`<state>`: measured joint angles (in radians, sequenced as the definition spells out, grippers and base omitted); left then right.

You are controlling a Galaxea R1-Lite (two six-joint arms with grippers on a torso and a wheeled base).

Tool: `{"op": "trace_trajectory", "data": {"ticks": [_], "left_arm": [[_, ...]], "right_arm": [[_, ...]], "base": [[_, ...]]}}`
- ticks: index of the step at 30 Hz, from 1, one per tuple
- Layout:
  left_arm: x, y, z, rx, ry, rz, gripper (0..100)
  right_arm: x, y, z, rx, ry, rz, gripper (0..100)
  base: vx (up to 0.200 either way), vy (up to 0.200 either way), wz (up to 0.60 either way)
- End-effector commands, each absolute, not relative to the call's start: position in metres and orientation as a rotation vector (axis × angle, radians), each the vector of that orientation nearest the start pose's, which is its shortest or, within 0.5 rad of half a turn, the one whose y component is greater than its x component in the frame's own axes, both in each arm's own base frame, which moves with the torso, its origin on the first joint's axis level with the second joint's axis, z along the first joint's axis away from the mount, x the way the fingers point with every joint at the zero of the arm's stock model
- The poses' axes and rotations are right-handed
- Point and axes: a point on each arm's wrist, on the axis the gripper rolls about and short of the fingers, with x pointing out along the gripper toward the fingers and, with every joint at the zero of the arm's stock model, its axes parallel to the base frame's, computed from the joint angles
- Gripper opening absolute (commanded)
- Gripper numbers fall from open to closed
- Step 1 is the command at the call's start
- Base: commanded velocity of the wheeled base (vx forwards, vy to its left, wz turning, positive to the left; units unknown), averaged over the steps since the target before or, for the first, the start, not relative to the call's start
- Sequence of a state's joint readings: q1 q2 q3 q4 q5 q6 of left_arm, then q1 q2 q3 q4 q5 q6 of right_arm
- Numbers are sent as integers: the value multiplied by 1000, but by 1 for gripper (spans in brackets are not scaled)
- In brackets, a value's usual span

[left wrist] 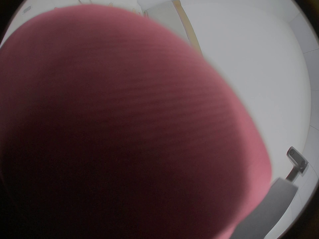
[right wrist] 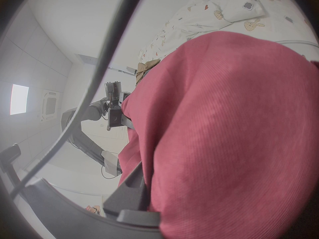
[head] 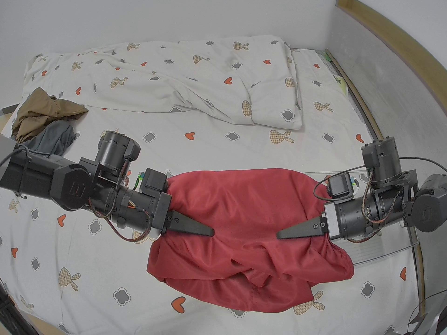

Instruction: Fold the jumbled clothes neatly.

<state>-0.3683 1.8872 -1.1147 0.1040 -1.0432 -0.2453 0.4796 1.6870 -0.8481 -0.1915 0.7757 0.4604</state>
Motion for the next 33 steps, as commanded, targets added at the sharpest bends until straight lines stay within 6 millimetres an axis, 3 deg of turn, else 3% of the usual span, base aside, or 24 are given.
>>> {"op": "trace_trajectory", "data": {"ticks": [1, 19, 33], "left_arm": [[300, -137, 147, -505, 1060, -1204, 0], [303, -138, 145, -507, 1065, -1203, 0], [303, -138, 145, -507, 1065, -1203, 0]], "right_arm": [[245, 145, 160, 486, 953, 1032, 0], [246, 143, 160, 488, 953, 1026, 0], [246, 143, 160, 489, 951, 1025, 0]], "base": [[0, 0, 0], [0, 0, 0], [0, -200, 0]]}}
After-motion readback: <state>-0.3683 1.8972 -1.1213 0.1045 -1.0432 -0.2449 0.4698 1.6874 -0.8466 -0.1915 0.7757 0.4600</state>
